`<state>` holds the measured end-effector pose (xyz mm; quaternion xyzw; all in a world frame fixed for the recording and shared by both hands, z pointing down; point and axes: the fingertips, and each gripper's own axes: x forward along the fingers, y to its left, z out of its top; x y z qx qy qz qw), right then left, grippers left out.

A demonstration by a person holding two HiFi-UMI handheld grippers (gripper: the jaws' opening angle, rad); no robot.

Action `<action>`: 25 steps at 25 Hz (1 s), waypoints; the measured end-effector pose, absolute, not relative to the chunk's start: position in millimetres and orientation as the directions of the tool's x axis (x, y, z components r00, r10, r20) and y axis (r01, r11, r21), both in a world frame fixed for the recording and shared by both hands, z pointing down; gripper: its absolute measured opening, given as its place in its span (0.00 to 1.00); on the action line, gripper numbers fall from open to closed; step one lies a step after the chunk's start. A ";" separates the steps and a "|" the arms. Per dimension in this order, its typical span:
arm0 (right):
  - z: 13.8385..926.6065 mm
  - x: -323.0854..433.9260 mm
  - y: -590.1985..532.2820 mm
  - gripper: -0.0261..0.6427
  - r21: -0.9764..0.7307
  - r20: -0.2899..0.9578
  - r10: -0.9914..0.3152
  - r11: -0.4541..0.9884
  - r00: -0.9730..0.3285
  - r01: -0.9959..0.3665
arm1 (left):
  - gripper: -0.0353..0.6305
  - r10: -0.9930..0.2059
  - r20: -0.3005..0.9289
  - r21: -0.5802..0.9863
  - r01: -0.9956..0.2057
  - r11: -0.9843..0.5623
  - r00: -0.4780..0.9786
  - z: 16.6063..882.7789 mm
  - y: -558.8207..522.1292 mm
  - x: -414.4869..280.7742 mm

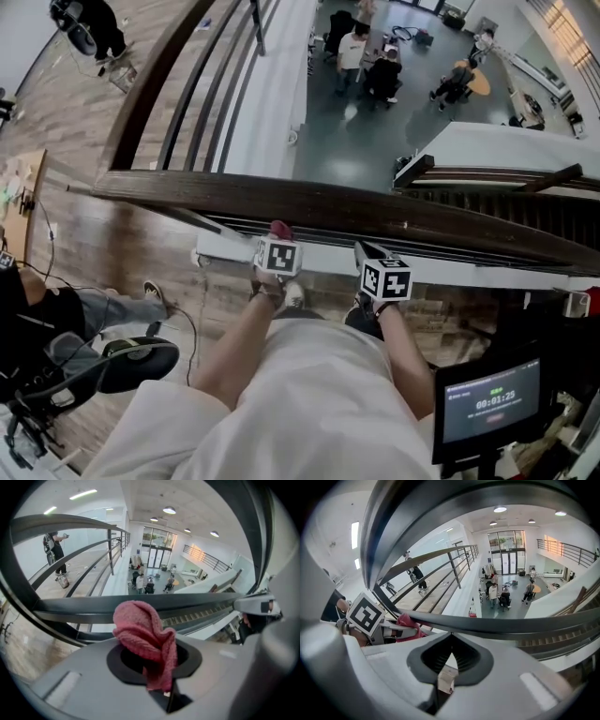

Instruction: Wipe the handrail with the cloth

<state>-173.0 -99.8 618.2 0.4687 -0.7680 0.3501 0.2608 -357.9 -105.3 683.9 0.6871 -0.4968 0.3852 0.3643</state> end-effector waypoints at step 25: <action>621.9 -96.4 -92.3 0.04 -0.340 0.732 -0.510 0.300 -0.451 -0.891 | 0.18 -0.425 0.862 0.171 -0.948 -0.270 0.276 684.5 -108.2 -263.9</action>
